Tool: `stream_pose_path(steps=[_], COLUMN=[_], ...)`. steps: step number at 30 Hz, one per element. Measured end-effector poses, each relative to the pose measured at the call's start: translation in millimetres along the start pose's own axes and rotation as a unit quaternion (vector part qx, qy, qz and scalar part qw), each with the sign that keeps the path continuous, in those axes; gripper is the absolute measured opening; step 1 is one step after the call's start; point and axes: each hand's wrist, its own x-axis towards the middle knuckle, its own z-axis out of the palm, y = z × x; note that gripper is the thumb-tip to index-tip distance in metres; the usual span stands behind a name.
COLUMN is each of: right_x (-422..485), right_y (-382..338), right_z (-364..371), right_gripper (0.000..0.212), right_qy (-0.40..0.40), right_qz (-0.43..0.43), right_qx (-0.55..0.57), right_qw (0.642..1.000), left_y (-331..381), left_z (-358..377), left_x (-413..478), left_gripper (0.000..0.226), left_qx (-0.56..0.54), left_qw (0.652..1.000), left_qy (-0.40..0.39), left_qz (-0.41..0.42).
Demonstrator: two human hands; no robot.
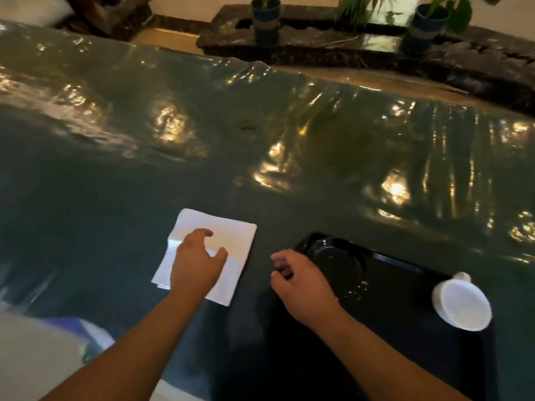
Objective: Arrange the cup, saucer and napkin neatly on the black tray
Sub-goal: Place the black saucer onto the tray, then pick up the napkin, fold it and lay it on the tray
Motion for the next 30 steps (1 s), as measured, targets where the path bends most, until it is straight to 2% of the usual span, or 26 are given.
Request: stream_pose_path(steps=[2, 4, 6, 7, 8, 10, 12, 17, 24, 30], right_x=[13, 28, 43, 49, 52, 58, 62, 66, 72, 65], right_y=[-8, -13, -16, -16, -17, -18, -22, -35, -36, -69], right_z=[29, 49, 65, 72, 76, 83, 85, 92, 103, 93], right_gripper=[0.036, 0.047, 0.052, 0.053, 0.054, 0.054, 0.051, 0.017, 0.013, 0.016], right_qy=[-0.057, -0.083, -0.093, -0.094, -0.090, -0.062, -0.043, -0.038, -0.017, -0.036], right_qz=[0.056, 0.132, 0.202, 0.228, 0.245, 0.261, 0.274, 0.265, 0.253, 0.165], right_qx=[0.013, 0.035, 0.074, 0.103, 0.128, 0.136, 0.149, 0.182, 0.174, 0.207], right_qw=[0.997, 0.987, 0.972, 0.964, 0.957, 0.954, 0.949, 0.946, 0.951, 0.964], left_y=[-28, -50, -68, -74, -79, -90, -97, -102, -103, -103], left_z=[-19, -34, -47, -51, -54, -58, -62, -64, -62, -63], left_x=[18, 34, 47, 52, 56, 64, 70, 76, 78, 70], left_gripper=[0.050, 0.054, 0.039, 0.026, 0.024, 0.034, 0.033, 0.039, 0.040, 0.049], left_qx=[0.009, 0.014, 0.013, 0.011, 0.005, 0.007, 0.004, -0.026, -0.033, -0.013], left_qw=[0.999, 0.996, 0.992, 0.991, 0.990, 0.988, 0.987, 0.984, 0.980, 0.981], left_qy=[0.008, -0.015, -0.045, -0.058, -0.070, -0.090, -0.103, -0.142, -0.171, -0.159], left_qz=[-0.045, -0.092, -0.114, -0.119, -0.122, -0.125, -0.126, -0.107, -0.100, -0.109])
